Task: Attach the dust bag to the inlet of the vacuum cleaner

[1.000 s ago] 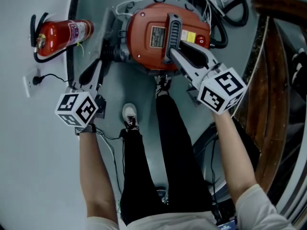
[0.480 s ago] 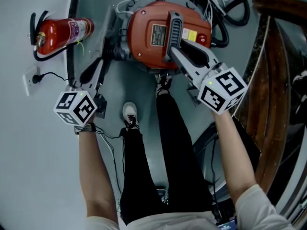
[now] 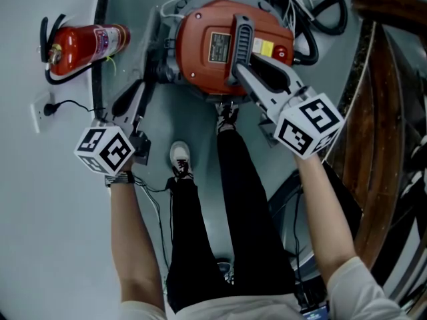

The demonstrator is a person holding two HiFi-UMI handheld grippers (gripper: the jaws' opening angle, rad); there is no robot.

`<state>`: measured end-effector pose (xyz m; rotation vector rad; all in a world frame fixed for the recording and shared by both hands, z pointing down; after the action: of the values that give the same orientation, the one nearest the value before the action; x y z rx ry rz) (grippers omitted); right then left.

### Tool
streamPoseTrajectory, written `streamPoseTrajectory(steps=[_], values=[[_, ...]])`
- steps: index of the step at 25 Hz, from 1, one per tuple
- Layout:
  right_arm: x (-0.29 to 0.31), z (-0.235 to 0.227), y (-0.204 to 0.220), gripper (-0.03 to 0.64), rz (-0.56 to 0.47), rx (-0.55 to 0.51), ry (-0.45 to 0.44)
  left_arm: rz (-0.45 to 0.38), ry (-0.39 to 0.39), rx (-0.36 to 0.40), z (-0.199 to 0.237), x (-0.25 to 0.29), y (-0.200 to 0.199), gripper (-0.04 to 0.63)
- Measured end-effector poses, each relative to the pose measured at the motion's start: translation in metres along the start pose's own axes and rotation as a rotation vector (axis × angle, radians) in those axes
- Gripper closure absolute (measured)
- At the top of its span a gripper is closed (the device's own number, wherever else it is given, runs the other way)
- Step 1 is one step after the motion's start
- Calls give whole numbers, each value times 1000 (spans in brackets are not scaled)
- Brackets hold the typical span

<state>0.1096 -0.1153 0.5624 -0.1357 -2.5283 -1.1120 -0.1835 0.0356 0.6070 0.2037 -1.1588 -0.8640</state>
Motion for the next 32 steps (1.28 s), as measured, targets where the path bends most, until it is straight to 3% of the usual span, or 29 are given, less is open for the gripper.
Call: streamPoseTrajectory(steps=[5, 9, 14, 19, 24, 28, 32], values=[[0, 0, 1, 485, -2, 4, -4, -12, 8, -16, -1, 0, 2, 568], [-1, -2, 0, 485, 2, 12, -11, -54, -45, 14, -6, -3, 5, 567], [-1, -2, -1, 485, 6, 10, -14, -86, -145, 101, -14, -5, 8, 560], [-2, -1, 0, 485, -1, 11, -9, -47, -212, 181, -18, -4, 13, 500], [-1, -1, 0, 485, -1, 8, -12, -54, -274, 234, -20, -1, 16, 501], [-1, -1, 0, 485, -1, 6, -13, -70, -303, 211, -21, 1, 18, 535], [-1, -1, 1, 485, -7, 1, -11, -62, -328, 113, -14, 0, 16, 569]])
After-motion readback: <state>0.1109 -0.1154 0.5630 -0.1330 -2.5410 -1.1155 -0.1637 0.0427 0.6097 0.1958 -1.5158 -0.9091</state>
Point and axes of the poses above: the fingertips, and each gripper's own axes: x forward along the fingers, z to its left, y out of its underside, the point moved 10 cm from there along -x, backward along the fingers, and after that the axes turned 15 degrees about -y, right-handed, at the moved point
